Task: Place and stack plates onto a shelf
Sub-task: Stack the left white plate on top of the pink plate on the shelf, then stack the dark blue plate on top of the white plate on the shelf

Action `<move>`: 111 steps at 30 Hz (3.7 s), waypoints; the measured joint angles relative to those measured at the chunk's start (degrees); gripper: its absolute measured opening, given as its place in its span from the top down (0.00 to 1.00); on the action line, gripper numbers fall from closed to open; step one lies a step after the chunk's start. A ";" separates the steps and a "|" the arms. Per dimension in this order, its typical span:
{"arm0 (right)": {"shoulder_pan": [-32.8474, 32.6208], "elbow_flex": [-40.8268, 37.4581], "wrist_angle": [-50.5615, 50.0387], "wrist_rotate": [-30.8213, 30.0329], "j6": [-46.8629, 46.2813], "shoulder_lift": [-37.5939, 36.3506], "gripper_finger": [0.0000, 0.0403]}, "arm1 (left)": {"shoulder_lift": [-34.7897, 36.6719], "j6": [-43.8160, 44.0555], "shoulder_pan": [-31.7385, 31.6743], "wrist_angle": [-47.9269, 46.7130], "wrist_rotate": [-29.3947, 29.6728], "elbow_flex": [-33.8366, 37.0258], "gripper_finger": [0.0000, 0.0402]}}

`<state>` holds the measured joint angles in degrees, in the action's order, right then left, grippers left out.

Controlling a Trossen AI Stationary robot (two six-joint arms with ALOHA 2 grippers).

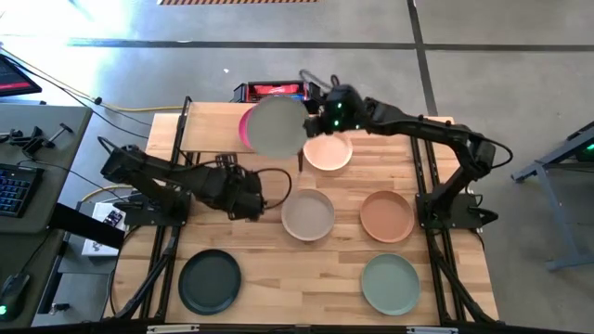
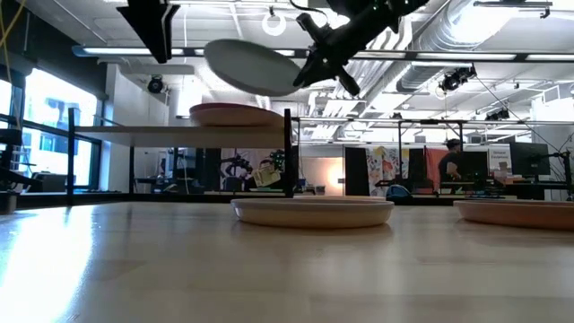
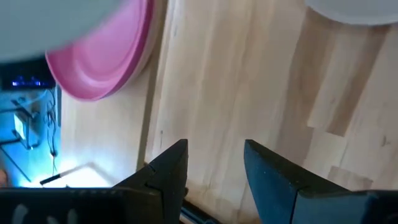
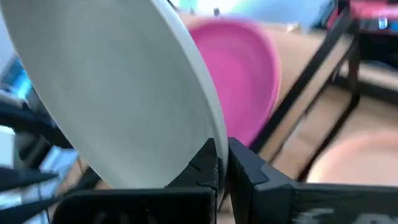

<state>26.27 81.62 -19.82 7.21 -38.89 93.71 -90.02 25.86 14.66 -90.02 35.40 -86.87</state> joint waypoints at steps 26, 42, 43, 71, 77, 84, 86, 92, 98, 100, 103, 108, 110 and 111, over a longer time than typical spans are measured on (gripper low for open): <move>12.49 5.21 13.94 6.05 -0.79 0.29 1.00 | 10.14 -0.40 -19.60 0.00 -6.09 0.00 0.64; 9.93 38.63 -22.99 6.51 9.37 16.37 1.00 | 21.28 7.13 -20.21 -0.02 -8.80 -0.02 0.64; 9.87 40.27 -25.16 6.62 9.37 17.56 1.00 | 21.48 7.11 -20.21 0.00 -9.44 -0.02 0.64; 6.03 47.65 -35.77 11.20 7.94 29.09 1.00 | 21.35 6.95 -20.20 0.02 -9.77 0.00 0.64; 5.69 47.63 -36.60 9.57 8.92 29.73 1.00 | 21.35 7.08 -20.18 0.00 -9.77 0.00 0.64; 5.69 47.63 -36.44 9.37 10.81 30.32 1.00 | 21.35 7.08 -20.18 0.00 -9.77 0.00 0.64; 5.69 47.63 -36.04 9.41 11.96 30.32 0.98 | 21.35 7.08 -20.18 0.01 -9.77 0.00 0.64; 5.71 47.63 -34.29 8.14 13.36 30.32 0.87 | 21.35 7.13 -20.18 0.00 -9.77 0.00 0.64; 5.79 47.63 -33.74 6.25 13.46 30.32 0.75 | 21.35 8.18 -20.18 0.00 -9.77 0.00 0.64; 5.98 47.63 -33.74 6.48 13.47 30.32 0.73 | 21.35 8.20 -20.18 0.00 -9.77 0.00 0.64; 6.06 47.63 -34.03 6.79 13.79 30.32 0.73 | 21.35 8.34 -20.18 0.00 -9.77 0.00 0.64; 5.87 47.63 -34.51 8.06 15.42 30.29 0.73 | 21.35 8.59 -20.18 0.00 -9.77 0.00 0.64; 5.87 47.63 -34.58 8.10 16.12 30.28 0.73 | 21.35 8.62 -20.18 0.01 -9.78 0.00 0.64; 5.87 47.63 -34.82 8.38 16.26 30.18 0.73 | 21.35 8.80 -20.18 0.00 -9.82 0.00 0.64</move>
<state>32.14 129.25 -54.64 15.59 -22.63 123.89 -68.66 34.66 -5.52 -90.02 25.58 -86.87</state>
